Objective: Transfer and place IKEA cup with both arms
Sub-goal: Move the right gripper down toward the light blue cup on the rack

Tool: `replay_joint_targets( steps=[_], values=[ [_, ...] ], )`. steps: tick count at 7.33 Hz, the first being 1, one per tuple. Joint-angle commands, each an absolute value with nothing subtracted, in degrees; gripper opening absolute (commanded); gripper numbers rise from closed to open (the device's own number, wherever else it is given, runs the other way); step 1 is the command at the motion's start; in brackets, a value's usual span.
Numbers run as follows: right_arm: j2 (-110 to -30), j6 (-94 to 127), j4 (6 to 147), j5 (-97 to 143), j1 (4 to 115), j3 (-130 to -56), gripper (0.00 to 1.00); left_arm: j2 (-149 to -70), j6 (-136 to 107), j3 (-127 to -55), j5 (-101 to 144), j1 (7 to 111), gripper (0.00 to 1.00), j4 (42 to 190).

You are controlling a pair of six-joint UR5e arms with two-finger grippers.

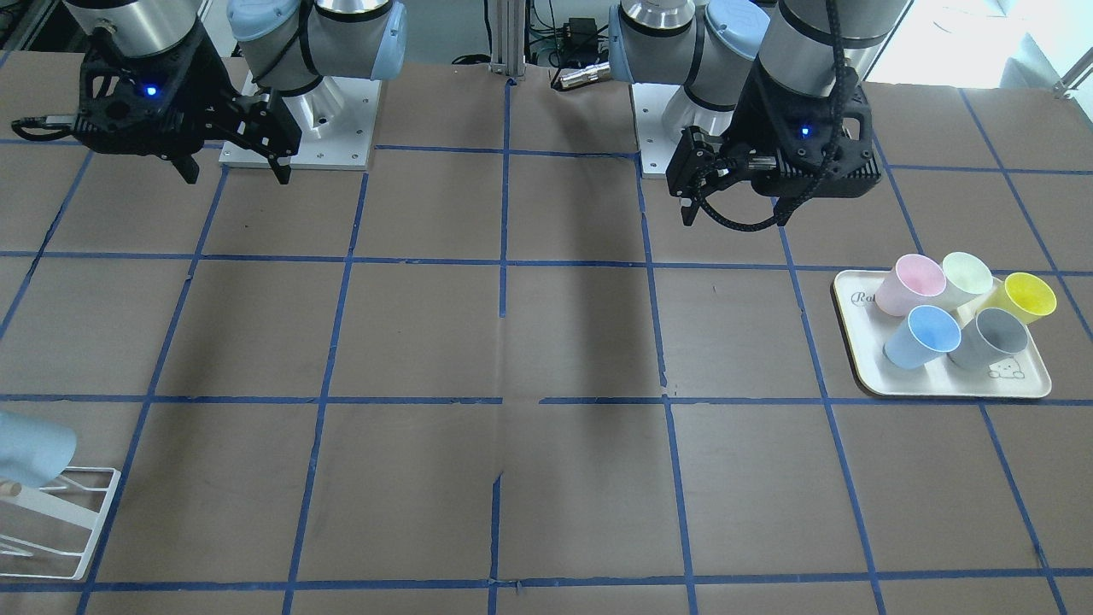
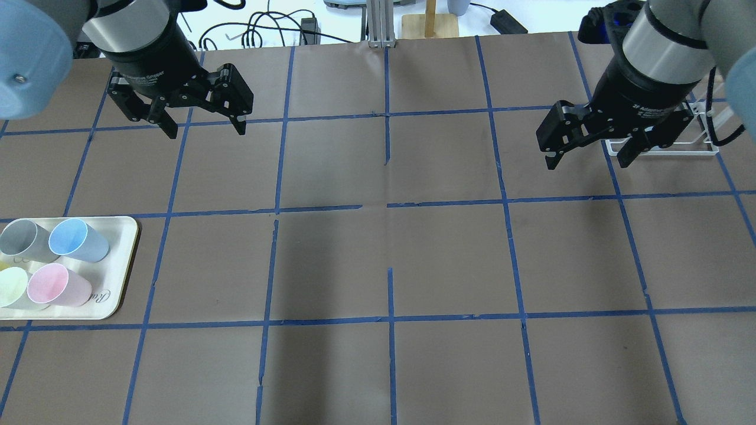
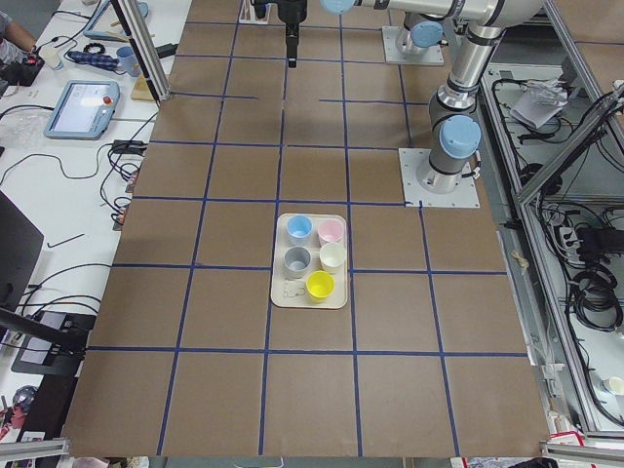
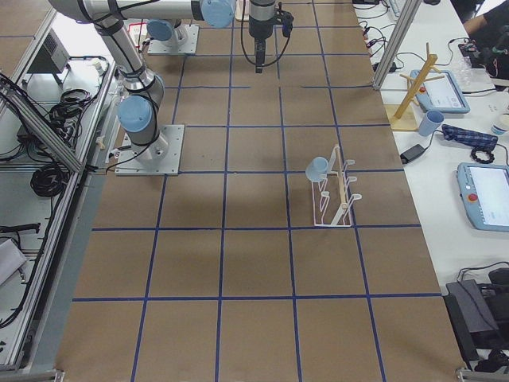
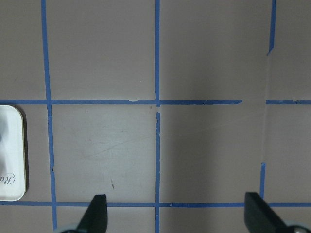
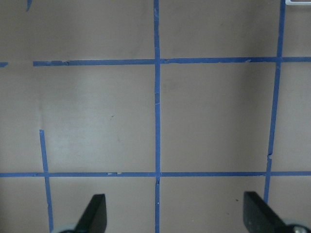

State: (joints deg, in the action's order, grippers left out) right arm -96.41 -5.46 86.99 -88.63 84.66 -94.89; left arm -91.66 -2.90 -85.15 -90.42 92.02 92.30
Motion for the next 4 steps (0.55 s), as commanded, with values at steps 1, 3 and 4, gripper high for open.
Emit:
replay_joint_targets(
  steps=[1, 3, 4],
  values=[
    [-96.33, -16.90, 90.06, -88.60, 76.16, -95.09, 1.00, -91.67, -2.90, -85.25, -90.44, 91.93, 1.00, 92.11],
    [-94.15, -28.94, 94.36, -88.42, 68.41, -95.36, 1.00, -91.58, -2.90, -85.34, -90.35, 91.85, 1.00, 92.02],
    [-91.35, -32.74, 98.05, -88.24, 65.77, -95.36, 1.00, -91.76, -2.90, -85.34, -90.35, 91.85, 1.00, 91.93]
  ],
)
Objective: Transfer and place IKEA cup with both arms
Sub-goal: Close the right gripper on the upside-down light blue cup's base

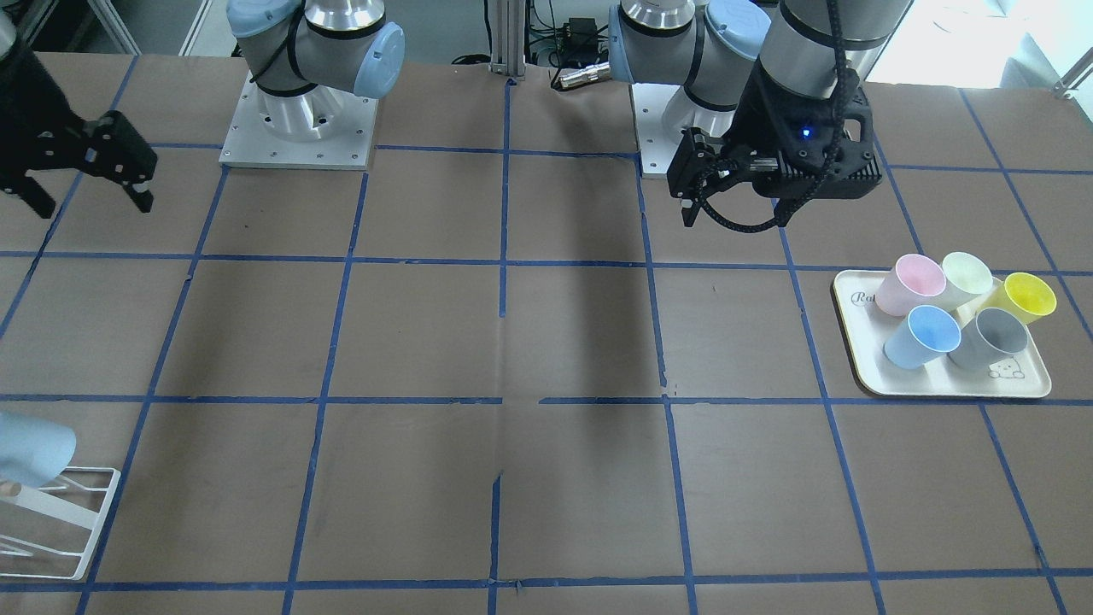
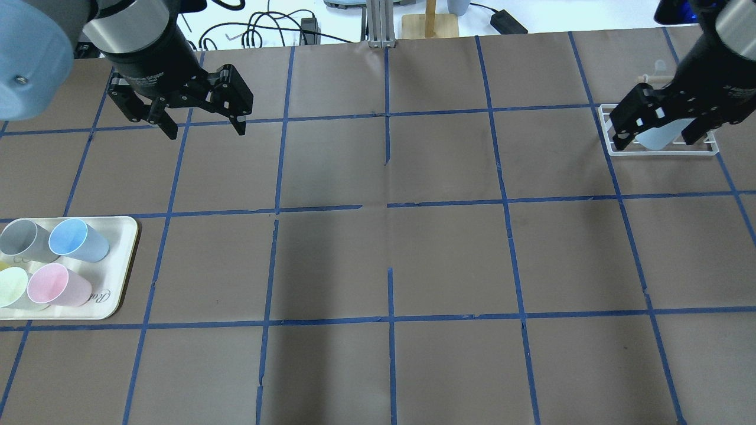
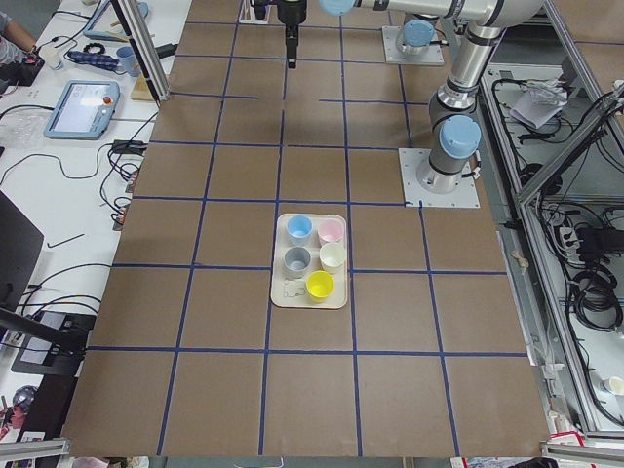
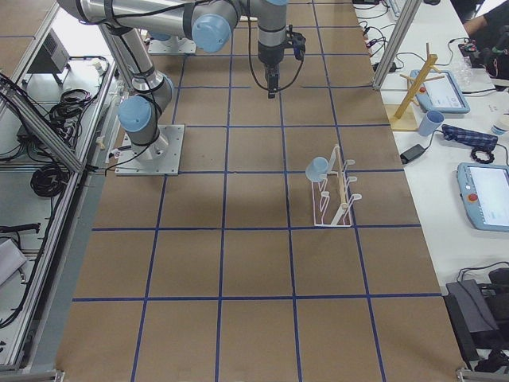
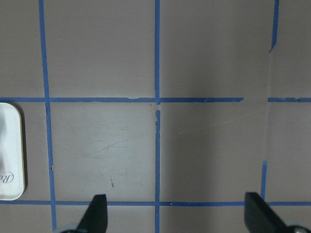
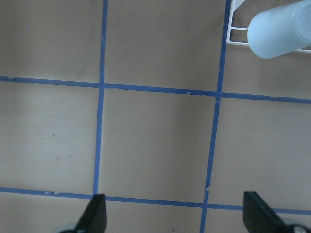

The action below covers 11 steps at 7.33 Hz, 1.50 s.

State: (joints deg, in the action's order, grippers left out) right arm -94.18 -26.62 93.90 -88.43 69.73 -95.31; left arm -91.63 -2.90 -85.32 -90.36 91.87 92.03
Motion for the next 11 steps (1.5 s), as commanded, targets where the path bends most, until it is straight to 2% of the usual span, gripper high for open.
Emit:
replay_joint_targets(
  steps=[1, 4, 8, 11],
  values=[
    [-88.10, -36.35, 102.52, -88.24, 64.70, -95.36, 1.00, -91.76, -2.90, -85.34, -90.26, 91.76, 1.00, 91.93],
    [-81.05, -45.42, 109.51, -85.11, 59.87, -95.36, 1.00, -92.46, -2.90, -85.25, -90.26, 91.84, 1.00, 91.85],
    [-73.23, -46.49, 119.50, -84.46, 59.77, -94.66, 1.00, -92.46, -2.90, -85.17, -90.26, 91.85, 1.00, 91.85],
    [-71.46, -45.97, 119.79, -84.46, 59.85, -95.10, 1.00, -92.46, -2.90, -85.34, -90.26, 91.85, 1.00, 91.85]
  ],
)
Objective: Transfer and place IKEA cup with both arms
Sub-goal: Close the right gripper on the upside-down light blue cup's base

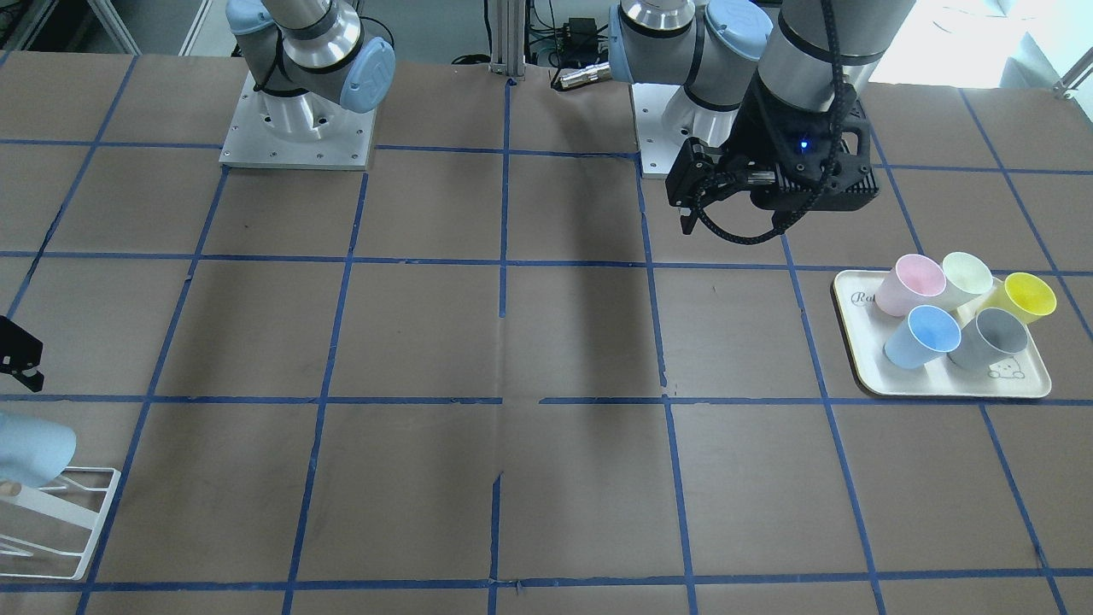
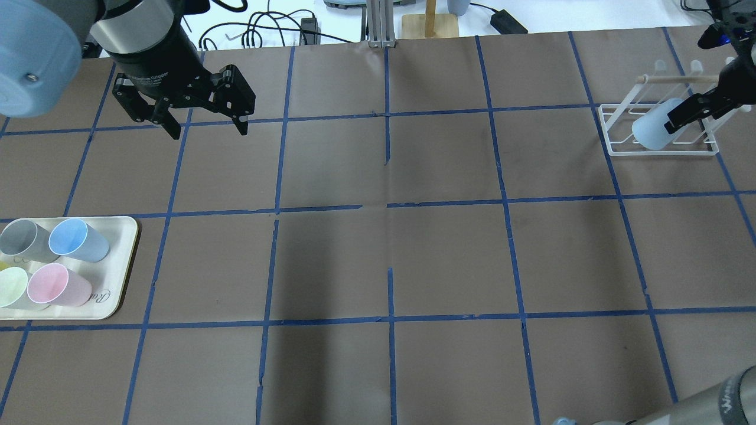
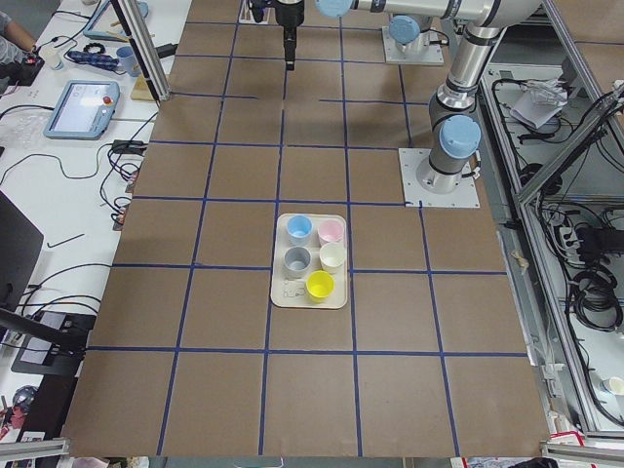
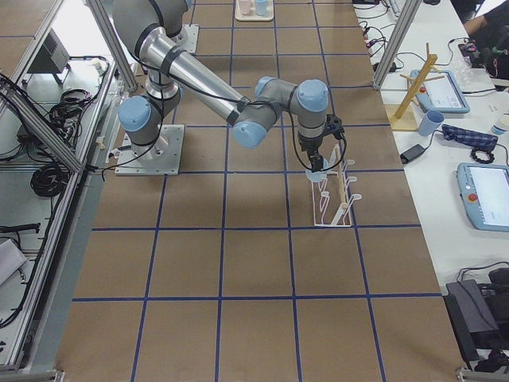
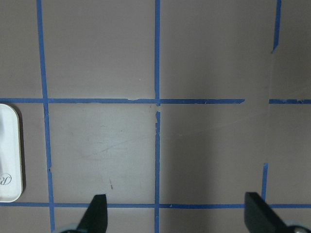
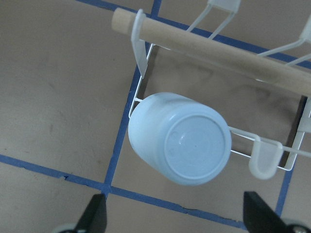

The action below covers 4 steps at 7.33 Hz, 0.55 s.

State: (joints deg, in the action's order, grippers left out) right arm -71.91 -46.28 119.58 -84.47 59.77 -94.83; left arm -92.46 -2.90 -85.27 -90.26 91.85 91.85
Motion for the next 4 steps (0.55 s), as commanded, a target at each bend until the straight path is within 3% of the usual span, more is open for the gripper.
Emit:
replay_joint_targets(
  steps=[1, 4],
  values=[
    [-71.37, -45.97, 119.88, -84.46, 59.85, -94.84, 1.00, -92.37, -2.90, -85.43, -90.26, 91.85, 1.00, 91.85],
    [-69.09, -45.88, 123.13, -82.97, 60.03, -94.75, 1.00, -92.37, -2.90, -85.52, -90.26, 91.85, 1.00, 91.76]
  ],
)
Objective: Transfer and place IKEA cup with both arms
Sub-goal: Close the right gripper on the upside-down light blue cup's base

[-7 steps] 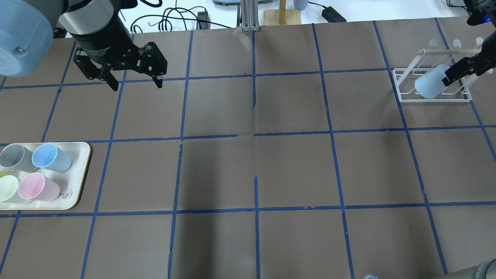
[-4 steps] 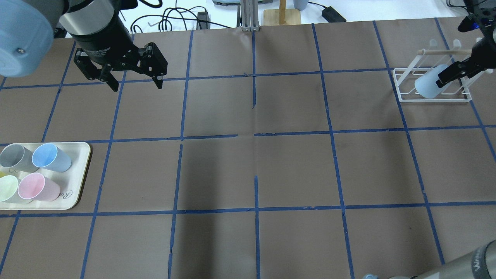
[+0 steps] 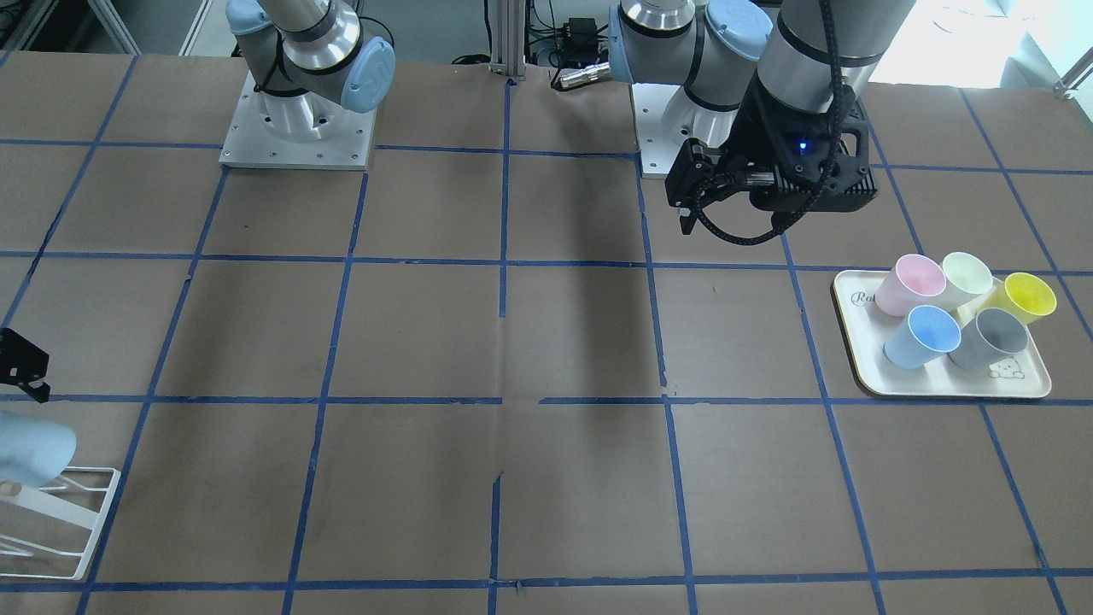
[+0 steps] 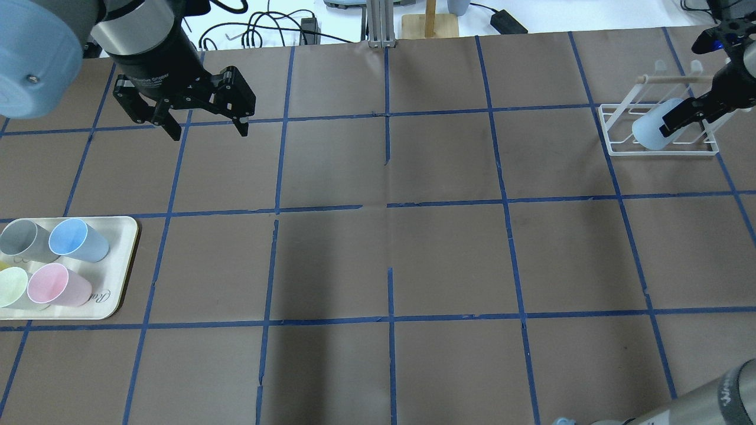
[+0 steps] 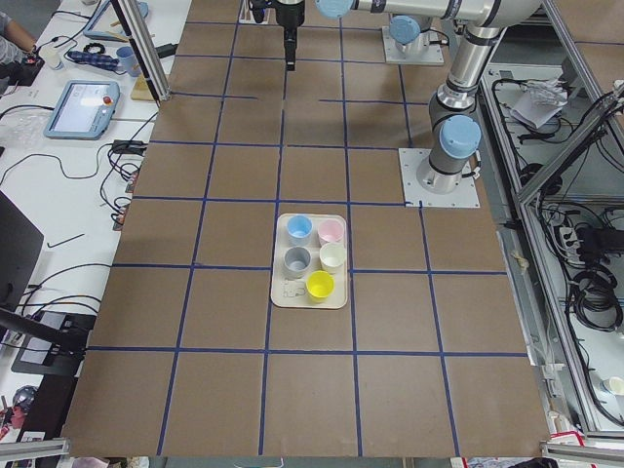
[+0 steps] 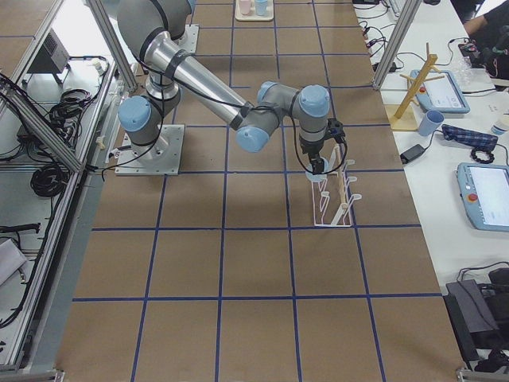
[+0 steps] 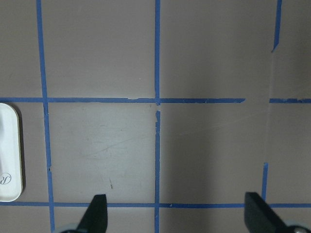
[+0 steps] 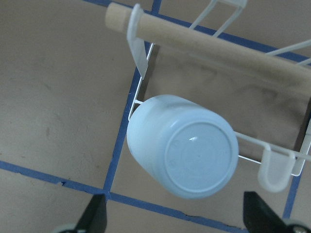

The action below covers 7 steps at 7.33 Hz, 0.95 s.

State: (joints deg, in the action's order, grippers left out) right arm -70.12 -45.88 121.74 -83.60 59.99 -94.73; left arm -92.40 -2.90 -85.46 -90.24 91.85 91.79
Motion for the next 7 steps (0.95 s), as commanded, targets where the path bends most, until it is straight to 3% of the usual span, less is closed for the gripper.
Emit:
replay_joint_targets(
  steps=[1, 7],
  values=[
    [-69.08, -45.79, 123.13, -82.88, 60.20, -94.75, 1.00, -92.29, -2.90, -85.43, -90.26, 91.85, 1.00, 91.76],
    [-66.37, -45.70, 128.56, -80.33, 60.29, -94.66, 1.00, -92.11, -2.81, -85.52, -90.26, 91.85, 1.00, 91.85]
  ],
)
